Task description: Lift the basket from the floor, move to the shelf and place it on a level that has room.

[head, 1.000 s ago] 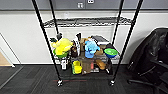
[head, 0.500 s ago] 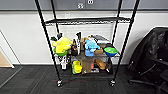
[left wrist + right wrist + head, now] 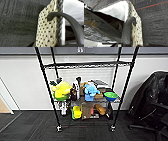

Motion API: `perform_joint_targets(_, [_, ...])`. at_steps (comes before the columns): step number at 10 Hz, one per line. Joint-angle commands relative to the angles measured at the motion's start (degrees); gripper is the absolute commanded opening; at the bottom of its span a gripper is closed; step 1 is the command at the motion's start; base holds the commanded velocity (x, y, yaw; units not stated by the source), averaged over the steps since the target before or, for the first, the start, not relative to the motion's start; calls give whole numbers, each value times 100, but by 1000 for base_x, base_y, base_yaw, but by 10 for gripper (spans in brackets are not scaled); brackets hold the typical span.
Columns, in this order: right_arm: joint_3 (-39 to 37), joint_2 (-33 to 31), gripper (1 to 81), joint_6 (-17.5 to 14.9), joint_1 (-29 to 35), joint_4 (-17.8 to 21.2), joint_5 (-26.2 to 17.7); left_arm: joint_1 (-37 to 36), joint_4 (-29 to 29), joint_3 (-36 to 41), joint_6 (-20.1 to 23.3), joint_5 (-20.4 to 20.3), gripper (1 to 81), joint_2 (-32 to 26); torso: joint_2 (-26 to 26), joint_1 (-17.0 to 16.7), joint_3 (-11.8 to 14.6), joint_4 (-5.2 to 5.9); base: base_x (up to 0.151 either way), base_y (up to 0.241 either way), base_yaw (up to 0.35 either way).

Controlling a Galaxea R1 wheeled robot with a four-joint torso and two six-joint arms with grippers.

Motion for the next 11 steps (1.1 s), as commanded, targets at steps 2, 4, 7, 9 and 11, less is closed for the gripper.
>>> perform_joint_targets(2, [47,-48,811,24,677,606,-116,-791,-77,96,4,214,811,-119,0,0,-2,0,0,0,0])
perform_joint_targets(4, [47,-83,811,24,695,1055,-89,-887,-304,359,-4,258,811,-284,-2,0,5,0,0,0,0])
perform_joint_targets(7, [108,-118,811,24,695,1461,-28,-967,-552,967,4,258,811,-611,-2,0,2,0,0,0,0])
perform_joint_targets(9, [398,-276,811,24,704,1637,-28,-1019,-666,1274,-4,267,811,-769,-2,0,2,0,0,0,0])
perform_joint_targets(11, [653,-452,811,24,695,1804,-28,-1046,-728,1714,-4,267,811,-971,-2,0,2,0,0,0,0])
